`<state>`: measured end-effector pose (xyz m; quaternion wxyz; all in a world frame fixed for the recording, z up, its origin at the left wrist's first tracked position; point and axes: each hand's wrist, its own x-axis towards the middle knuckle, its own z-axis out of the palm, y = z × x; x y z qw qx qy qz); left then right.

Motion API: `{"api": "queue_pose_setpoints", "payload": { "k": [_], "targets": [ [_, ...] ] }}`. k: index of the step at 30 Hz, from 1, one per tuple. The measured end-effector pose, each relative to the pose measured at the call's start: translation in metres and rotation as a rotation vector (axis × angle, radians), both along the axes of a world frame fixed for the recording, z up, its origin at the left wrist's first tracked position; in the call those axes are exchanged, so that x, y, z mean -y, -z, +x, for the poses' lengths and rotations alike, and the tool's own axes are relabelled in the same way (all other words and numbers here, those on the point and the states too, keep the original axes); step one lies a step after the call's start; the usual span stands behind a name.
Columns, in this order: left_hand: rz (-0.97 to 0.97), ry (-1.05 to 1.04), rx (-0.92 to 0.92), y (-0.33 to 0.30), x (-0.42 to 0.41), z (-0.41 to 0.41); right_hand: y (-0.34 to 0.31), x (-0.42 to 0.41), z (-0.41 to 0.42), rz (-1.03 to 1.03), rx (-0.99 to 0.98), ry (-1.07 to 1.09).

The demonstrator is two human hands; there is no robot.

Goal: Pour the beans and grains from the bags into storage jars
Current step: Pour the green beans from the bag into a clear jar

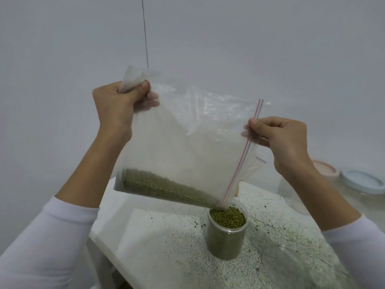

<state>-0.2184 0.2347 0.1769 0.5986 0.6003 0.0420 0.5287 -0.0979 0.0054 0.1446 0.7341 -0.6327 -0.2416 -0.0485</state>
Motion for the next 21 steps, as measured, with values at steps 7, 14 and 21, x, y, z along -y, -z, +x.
{"api": "queue_pose_setpoints", "payload": {
  "k": [7, 14, 21],
  "targets": [
    [0.002, -0.004, -0.007, -0.0014, 0.0022, 0.0034, -0.0031, 0.0003, 0.0024, -0.011, 0.004, -0.003],
    [0.031, -0.002, -0.023, 0.0000, 0.0012, 0.0042, -0.0033, 0.0026, 0.0035, -0.008, -0.004, -0.042],
    [0.029, 0.006, -0.013, -0.0002, 0.0004, 0.0049, -0.0016, 0.0018, 0.0056, -0.016, 0.007, -0.035]
  ]
}}
